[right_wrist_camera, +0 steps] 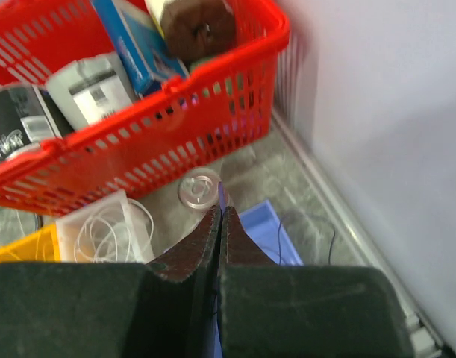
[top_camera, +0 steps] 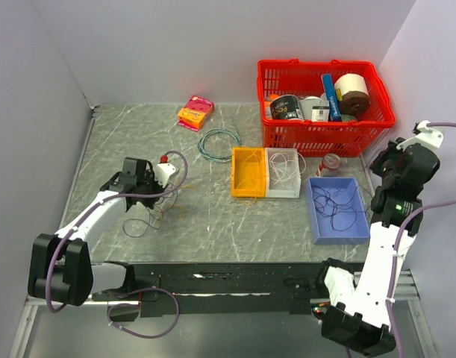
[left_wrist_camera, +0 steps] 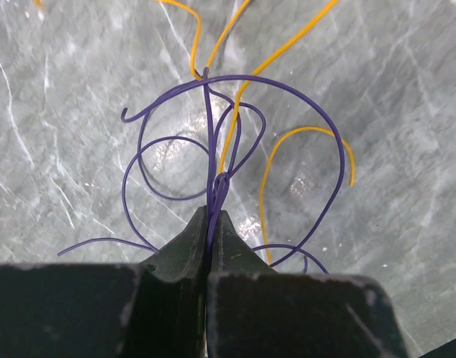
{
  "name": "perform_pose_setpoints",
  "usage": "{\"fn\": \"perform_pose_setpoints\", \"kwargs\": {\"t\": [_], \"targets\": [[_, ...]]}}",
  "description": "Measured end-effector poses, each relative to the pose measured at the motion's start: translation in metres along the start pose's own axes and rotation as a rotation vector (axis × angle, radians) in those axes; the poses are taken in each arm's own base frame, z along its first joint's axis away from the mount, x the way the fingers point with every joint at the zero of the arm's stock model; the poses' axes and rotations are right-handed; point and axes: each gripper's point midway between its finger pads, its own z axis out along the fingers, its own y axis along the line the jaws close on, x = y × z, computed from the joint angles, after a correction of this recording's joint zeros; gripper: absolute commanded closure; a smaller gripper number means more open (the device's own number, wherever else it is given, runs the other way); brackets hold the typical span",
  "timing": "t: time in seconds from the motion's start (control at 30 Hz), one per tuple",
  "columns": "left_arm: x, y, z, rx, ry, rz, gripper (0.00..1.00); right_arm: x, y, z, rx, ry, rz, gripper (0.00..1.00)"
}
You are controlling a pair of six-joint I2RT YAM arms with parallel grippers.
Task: Untangle the cables
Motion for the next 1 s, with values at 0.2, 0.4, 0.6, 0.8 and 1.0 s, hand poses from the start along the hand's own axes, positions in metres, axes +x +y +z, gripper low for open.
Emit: {"fn": "perform_pose_setpoints", "kwargs": {"t": [0.2,0.4,0.6,0.8,1.0], "targets": [[-0.005,-0.004,0.0,0.025,-0.02,-0.012,0.96,0.014,0.0,0.002,-0.002,0.028,0.022,1.0],[-0.008,-0.009,0.0,0.056,-0.03,-0.014,0.96,0.081,-0.01,0.023,0.031,0.149,0.106,0.96],[-0.015,-0.011,-0.002,0.078,-0.045,-0.013,0.96,0.186,-0.031,0.031,0.157,0.361,0.259,0.19],[-0.026,-0.018,-0.009,0.129,-0.066,-0.014,0.97,0.192,-0.027,0.032,0.149,0.381,0.303,0.0],[-0.045,-0.037,-0.021,0.232,-0.102,0.001,0.99,0.137,-0.001,0.027,0.056,0.242,0.249,0.0]]}}
